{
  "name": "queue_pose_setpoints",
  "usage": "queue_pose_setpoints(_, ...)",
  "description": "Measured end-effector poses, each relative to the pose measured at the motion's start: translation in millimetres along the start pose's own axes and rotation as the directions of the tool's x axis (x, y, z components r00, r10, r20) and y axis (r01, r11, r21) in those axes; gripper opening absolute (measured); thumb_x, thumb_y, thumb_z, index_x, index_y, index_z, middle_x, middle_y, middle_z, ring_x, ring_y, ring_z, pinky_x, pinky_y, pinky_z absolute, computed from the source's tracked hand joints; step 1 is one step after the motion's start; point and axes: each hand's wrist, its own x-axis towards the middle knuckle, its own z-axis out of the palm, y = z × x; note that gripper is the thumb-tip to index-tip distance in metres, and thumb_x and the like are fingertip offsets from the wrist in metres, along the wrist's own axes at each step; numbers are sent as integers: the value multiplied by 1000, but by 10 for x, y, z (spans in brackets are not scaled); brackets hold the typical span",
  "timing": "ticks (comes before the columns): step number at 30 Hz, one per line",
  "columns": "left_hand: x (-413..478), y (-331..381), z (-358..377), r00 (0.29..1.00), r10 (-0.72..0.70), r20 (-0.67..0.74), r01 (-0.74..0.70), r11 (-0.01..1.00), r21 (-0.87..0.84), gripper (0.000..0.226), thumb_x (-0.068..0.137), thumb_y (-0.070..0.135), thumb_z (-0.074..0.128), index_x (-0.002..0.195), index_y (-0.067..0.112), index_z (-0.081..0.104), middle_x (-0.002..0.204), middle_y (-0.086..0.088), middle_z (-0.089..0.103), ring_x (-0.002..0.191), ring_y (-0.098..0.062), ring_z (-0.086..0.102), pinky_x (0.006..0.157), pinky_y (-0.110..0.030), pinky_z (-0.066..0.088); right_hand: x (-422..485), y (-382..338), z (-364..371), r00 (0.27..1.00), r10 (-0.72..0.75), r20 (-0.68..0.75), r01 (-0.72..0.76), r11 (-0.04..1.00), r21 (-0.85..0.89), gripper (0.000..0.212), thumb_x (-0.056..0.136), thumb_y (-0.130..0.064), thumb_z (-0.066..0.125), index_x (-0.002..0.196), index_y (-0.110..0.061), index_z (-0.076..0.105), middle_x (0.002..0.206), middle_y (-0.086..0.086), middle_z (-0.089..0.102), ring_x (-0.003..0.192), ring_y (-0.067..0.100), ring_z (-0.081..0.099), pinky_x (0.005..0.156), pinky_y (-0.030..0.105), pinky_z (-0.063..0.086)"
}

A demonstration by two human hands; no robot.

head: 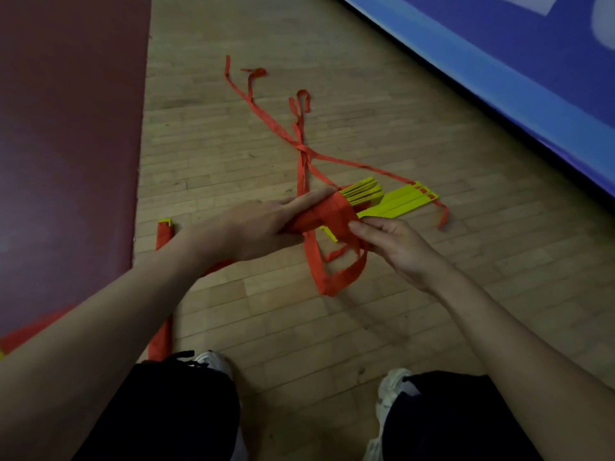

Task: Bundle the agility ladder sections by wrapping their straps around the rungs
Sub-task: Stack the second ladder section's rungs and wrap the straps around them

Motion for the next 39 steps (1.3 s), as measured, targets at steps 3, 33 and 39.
queue_pose_setpoints(3, -4, -12, 13, 998, -40, 49, 39, 999, 14, 83, 96, 30, 55, 145, 49, -9, 148, 2, 39, 83, -16, 57, 85, -30, 44, -10, 28, 13, 999, -14, -41, 6, 982, -191, 16, 95, -12, 54, 98, -9, 69, 103, 13, 67, 98, 20, 59, 94, 35, 46)
queue_pose_setpoints(33, 102, 61, -150, 977, -56, 205, 212, 323, -922, 33, 77, 15, 66, 107, 6, 58, 93, -15, 67, 75, -31, 68, 58, -34, 56, -207, -308, 201, 931, -143, -335, 127, 990, -69, 23, 59, -38, 74, 64, -19, 60, 35, -1, 42, 23, 10, 32, 29, 13, 23)
queue_pose_setpoints(39, 104, 114, -195, 949, 170, 264, 226, 216, -950, 57, 66, 30, 80, 108, -1, 57, 86, -17, 68, 66, -30, 69, 53, -31, 56, -207, -322, 143, 949, -273, -155, 272, 962, -32, 32, 69, -28, 77, 79, -12, 53, 35, -6, 43, 23, 8, 32, 33, 26, 17)
